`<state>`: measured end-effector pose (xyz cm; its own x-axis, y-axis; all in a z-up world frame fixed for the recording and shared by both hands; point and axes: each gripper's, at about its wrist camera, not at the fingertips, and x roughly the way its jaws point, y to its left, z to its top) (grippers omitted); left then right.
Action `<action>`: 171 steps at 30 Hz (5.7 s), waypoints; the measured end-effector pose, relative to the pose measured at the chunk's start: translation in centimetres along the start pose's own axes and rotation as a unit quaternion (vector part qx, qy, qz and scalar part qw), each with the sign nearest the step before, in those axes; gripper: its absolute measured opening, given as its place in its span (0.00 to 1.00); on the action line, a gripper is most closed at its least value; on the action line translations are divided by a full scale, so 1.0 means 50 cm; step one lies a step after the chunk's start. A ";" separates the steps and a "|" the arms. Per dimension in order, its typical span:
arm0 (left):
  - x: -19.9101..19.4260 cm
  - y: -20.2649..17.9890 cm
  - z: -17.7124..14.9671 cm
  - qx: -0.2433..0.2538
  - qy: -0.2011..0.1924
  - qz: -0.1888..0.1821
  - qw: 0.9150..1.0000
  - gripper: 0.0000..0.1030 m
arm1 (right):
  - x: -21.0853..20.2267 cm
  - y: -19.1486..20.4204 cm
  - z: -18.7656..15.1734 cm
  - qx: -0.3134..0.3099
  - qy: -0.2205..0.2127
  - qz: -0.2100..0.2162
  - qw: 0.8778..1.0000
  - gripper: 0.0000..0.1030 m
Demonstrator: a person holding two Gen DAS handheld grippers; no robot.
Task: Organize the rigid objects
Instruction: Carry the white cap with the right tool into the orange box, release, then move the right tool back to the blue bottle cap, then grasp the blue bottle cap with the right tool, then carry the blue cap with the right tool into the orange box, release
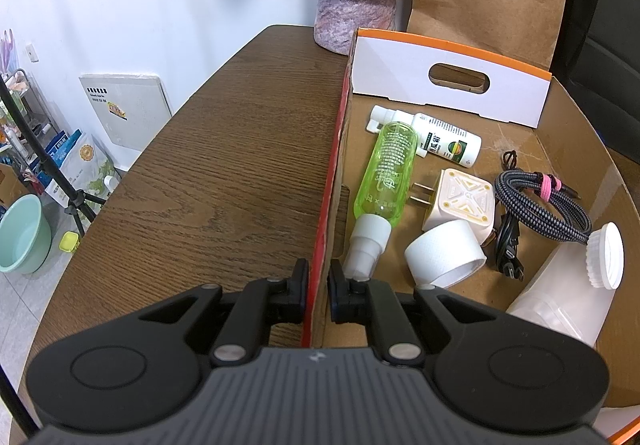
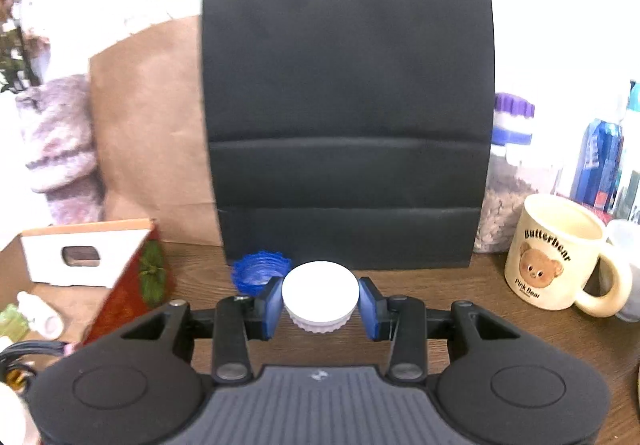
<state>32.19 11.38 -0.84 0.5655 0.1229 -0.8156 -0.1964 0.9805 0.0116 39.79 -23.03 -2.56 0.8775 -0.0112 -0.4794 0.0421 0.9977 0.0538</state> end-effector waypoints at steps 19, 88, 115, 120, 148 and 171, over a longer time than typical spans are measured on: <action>0.000 -0.003 0.002 0.000 -0.002 0.002 1.000 0.11 | -0.226 0.204 -0.007 -0.070 -0.062 0.105 0.990 0.38; 0.002 -0.004 0.003 0.003 -0.002 0.003 1.000 0.11 | -0.212 0.230 0.021 -0.068 -0.027 0.050 0.996 1.00; -0.001 -0.007 -0.002 0.001 -0.006 0.003 1.000 0.11 | 0.149 0.066 0.046 -0.035 0.034 -0.014 0.999 1.00; -0.001 -0.007 -0.002 0.001 -0.006 0.003 1.000 0.11 | 0.213 0.064 0.042 -0.030 0.071 -0.001 0.997 0.96; -0.001 -0.007 -0.002 0.001 -0.005 0.003 1.000 0.11 | 0.119 0.039 0.006 0.008 0.034 0.015 0.999 0.52; -0.001 -0.005 -0.002 0.001 -0.006 0.005 1.000 0.11 | -0.222 0.212 0.008 -0.069 -0.058 0.129 0.987 0.52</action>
<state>32.13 11.13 -0.87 0.5729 0.1342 -0.8086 -0.1996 0.9796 0.0212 30.67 -12.38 3.68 0.8999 0.2450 -0.3608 -0.2488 0.9679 0.0367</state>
